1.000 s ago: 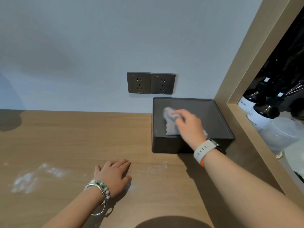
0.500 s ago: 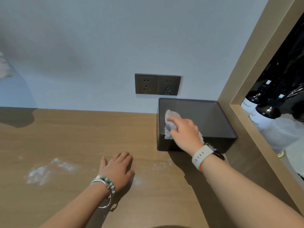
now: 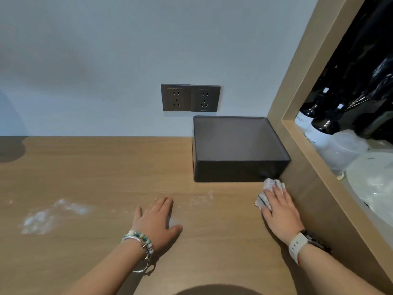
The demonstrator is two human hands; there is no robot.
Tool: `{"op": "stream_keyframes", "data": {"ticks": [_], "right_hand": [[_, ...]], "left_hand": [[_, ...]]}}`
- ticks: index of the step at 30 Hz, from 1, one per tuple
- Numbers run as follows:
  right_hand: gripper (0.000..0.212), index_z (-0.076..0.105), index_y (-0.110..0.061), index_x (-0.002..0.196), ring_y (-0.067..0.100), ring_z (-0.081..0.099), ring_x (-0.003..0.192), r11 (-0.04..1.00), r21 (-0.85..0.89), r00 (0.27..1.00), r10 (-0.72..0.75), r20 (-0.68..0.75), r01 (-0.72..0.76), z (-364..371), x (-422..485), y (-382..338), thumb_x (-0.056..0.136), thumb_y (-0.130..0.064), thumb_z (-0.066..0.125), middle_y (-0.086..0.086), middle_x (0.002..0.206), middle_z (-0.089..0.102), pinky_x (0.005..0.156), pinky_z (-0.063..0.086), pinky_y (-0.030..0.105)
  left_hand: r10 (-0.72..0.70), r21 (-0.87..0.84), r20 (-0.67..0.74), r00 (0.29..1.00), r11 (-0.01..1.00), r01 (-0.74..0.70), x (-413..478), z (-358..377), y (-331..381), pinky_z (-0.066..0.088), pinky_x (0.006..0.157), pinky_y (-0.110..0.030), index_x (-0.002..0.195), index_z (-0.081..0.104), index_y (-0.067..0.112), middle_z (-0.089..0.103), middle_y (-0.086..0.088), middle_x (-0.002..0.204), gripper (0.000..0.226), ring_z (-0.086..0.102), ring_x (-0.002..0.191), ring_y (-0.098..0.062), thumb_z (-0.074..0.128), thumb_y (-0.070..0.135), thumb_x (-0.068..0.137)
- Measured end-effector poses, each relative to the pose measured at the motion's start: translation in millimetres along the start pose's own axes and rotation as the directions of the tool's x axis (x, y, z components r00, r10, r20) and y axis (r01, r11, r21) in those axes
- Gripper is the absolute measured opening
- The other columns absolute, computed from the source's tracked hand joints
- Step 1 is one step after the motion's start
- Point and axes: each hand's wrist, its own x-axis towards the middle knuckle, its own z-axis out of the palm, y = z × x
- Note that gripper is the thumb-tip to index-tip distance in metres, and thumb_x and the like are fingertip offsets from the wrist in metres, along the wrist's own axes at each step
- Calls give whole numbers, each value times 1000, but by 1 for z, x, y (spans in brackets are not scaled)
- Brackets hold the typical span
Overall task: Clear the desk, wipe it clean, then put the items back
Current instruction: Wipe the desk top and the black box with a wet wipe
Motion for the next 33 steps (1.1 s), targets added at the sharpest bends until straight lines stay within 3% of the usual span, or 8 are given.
{"op": "stream_keyframes", "data": {"ticks": [4, 9, 12, 14, 16, 22, 28, 33], "right_hand": [[57, 25, -26, 147, 21, -5, 146, 998, 53, 997, 35, 75, -39, 12, 2, -24, 96, -49, 15, 0, 159, 6, 119, -2, 41], [43, 40, -25, 142, 8, 8, 143, 867, 258, 881, -463, 95, 427, 10, -49, -93, 100, -18, 36, -13, 152, 17, 111, -3, 22], [42, 49, -11, 135, 27, 29, 140, 957, 157, 968, -249, 7, 245, 8, -20, -46, 94, -8, 40, 11, 149, 37, 115, 18, 34], [46, 33, -14, 145, 28, 15, 144, 998, 55, 1000, 9, -5, -9, 3, -11, -10, 100, -20, 35, 11, 155, 22, 118, 14, 36], [49, 22, -19, 148, 27, 4, 146, 995, 45, 995, 93, -44, -91, 6, -13, -9, 101, -30, 29, 8, 158, 10, 119, 8, 39], [45, 19, -35, 148, 10, -3, 145, 946, 156, 947, -303, 107, 285, 15, -56, -80, 103, -32, 24, -15, 156, 4, 110, -4, 23], [47, 21, -26, 149, 17, 3, 146, 979, 85, 983, 185, -12, -183, 1, -59, -12, 102, -27, 28, -3, 159, 9, 119, 8, 34], [46, 23, -38, 146, 2, -4, 142, 956, 254, 979, -178, 103, 147, 14, -92, -80, 102, -25, 30, -24, 149, 3, 115, 0, 27]], "left_hand": [[0, 16, 60, 998, 1000, -1, 3, -3, 1, 12, 117, -44, 149, 11, 23, 12, 8, 156, 82, 8, 145, -15, 47, 58, 84], [13, 65, 94, 996, 998, -19, 2, -3, -3, 13, 117, -41, 150, 7, 22, 6, 5, 158, 92, 7, 145, -16, 50, 62, 80], [19, 113, 112, 994, 993, -32, 3, -5, -4, 11, 117, -39, 150, 6, 22, 3, 6, 158, 95, 6, 145, -16, 52, 63, 79], [17, 126, 123, 992, 991, -33, 4, -5, -4, 13, 117, -38, 150, 7, 21, 3, 7, 157, 97, 10, 144, -18, 54, 64, 77], [22, 148, 126, 992, 988, -41, 4, -4, -3, 14, 117, -37, 150, 7, 21, 2, 7, 157, 99, 12, 143, -18, 55, 65, 76], [42, 178, 126, 991, 982, -64, 3, -3, -10, 13, 117, -37, 151, 3, 23, 0, 8, 157, 104, 10, 143, -17, 54, 70, 73], [52, 200, 117, 992, 977, -75, 3, 3, -12, 8, 118, -39, 150, -2, 24, -5, 9, 157, 105, 2, 145, -15, 49, 74, 72], [87, 192, -23, 996, 978, -81, -9, 7, -25, -2, 116, -47, 149, -9, 26, -21, 14, 151, 117, -23, 136, -7, 10, 82, 48]]}}
